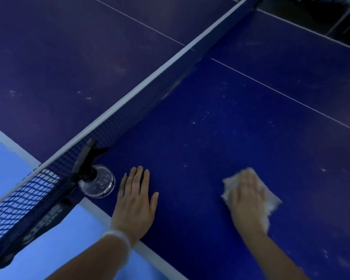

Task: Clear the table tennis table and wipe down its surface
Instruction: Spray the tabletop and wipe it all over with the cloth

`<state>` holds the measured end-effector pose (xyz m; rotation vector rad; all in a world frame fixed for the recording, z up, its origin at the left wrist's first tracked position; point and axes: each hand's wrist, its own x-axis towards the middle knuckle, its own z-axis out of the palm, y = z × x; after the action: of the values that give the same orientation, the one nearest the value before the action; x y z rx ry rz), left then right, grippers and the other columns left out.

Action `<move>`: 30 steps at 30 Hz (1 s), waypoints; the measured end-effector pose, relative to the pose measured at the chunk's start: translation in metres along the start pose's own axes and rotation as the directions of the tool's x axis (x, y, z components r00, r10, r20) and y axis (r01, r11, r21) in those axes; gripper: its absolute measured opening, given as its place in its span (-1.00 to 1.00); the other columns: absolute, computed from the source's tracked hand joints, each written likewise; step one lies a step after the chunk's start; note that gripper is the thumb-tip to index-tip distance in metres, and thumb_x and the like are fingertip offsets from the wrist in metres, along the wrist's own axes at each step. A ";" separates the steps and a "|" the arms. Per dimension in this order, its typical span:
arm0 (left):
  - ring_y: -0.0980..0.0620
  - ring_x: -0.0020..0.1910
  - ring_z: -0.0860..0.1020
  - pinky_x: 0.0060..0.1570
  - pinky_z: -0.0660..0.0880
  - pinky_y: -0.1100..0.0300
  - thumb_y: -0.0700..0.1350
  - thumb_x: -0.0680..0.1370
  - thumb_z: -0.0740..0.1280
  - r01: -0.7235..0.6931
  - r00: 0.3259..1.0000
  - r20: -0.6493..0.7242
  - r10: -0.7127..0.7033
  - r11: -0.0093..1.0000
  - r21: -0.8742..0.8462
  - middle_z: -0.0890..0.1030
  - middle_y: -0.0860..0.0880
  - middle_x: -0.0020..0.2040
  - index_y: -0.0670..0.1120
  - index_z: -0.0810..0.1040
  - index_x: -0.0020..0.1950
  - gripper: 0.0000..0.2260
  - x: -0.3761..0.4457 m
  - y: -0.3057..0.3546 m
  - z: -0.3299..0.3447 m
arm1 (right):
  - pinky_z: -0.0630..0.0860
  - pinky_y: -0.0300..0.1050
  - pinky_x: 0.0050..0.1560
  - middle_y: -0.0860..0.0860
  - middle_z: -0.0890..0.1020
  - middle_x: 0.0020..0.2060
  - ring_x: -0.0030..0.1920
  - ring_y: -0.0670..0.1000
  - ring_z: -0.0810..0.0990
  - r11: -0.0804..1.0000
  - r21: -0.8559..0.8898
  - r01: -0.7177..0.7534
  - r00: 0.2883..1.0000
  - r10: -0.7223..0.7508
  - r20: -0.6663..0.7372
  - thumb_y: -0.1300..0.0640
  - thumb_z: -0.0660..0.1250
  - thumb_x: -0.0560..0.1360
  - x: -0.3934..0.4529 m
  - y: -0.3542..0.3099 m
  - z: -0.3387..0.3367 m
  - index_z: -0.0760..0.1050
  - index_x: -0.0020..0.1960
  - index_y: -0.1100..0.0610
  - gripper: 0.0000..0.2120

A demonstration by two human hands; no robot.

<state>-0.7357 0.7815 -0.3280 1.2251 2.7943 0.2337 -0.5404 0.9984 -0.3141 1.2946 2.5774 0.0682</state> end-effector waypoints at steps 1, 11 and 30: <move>-0.14 0.52 0.21 0.48 0.08 -0.09 0.12 0.62 -0.05 0.002 1.000 -0.001 -0.002 1.000 0.000 0.29 -0.20 0.50 -0.22 0.29 0.51 -0.42 0.001 0.001 0.000 | -0.06 0.22 0.55 0.21 -0.24 0.56 0.57 0.19 -0.24 0.984 0.081 -0.159 0.987 0.160 -0.013 0.03 -0.01 0.65 -0.003 0.008 0.003 -0.09 0.60 0.17 -0.42; -0.08 0.52 0.17 0.49 0.02 -0.02 0.12 0.62 0.03 0.011 1.000 0.000 -0.011 1.000 -0.005 0.30 -0.15 0.51 -0.18 0.29 0.51 -0.44 0.002 0.002 0.001 | -0.10 0.10 0.57 0.07 -0.20 0.58 0.58 0.05 -0.20 0.801 0.107 0.589 0.803 -0.565 -0.192 -0.08 -0.26 0.64 0.054 -0.111 -0.022 -0.21 0.59 0.14 -0.42; -0.05 0.54 0.18 0.47 0.06 -0.03 0.14 0.61 0.06 0.029 0.998 0.059 -0.028 0.999 -0.023 0.27 -0.11 0.53 -0.15 0.27 0.53 -0.44 0.002 0.001 -0.001 | -0.06 0.23 0.54 0.16 -0.06 0.59 0.58 0.13 -0.08 0.865 -0.052 0.499 0.860 -0.502 -0.089 0.08 0.03 0.67 0.184 -0.140 -0.059 -0.11 0.59 0.25 -0.41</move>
<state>-0.7364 0.7835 -0.3272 1.1669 2.7485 0.2242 -0.7695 1.0642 -0.3162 0.5834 2.8992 0.0699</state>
